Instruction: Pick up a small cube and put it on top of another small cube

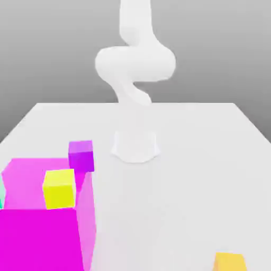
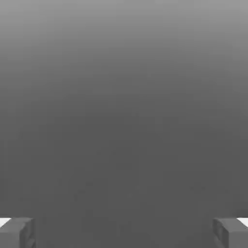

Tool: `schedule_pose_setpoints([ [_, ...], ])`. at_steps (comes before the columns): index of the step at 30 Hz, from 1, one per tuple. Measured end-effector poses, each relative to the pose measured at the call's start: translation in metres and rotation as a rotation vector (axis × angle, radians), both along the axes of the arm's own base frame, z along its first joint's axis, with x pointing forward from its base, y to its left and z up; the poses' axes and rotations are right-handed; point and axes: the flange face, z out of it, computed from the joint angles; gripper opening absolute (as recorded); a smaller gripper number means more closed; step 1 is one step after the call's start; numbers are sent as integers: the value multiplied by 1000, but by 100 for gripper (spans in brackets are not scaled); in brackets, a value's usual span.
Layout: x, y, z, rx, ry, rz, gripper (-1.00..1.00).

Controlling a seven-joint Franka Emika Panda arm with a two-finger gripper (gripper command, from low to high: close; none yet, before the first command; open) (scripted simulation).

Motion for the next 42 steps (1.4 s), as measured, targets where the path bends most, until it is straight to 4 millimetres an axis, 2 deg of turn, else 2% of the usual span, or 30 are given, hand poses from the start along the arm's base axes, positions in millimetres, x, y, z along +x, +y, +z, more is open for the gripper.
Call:
schedule_pose_setpoints([
  [4, 50, 18, -51, -39, 95, 180, 0],
  [8, 90, 42, -108, -84, 179, 350, 0],
  [12, 121, 70, -169, -136, 255, 516, 0],
  [16, 141, 101, -234, -199, 326, 678, 0],
  [20, 150, 137, -300, -275, 391, 852, 0],
  [27, 149, 171, -414, -430, 500, 1114, 0],
  [31, 140, 186, -474, -534, 555, 1266, 0],
  [35, 139, 189, -536, -557, 565, 1299, 0],
  [36, 138, 189, -545, -557, 566, 1300, -100],
  [42, 138, 189, -550, -556, 569, 1301, -100],
])
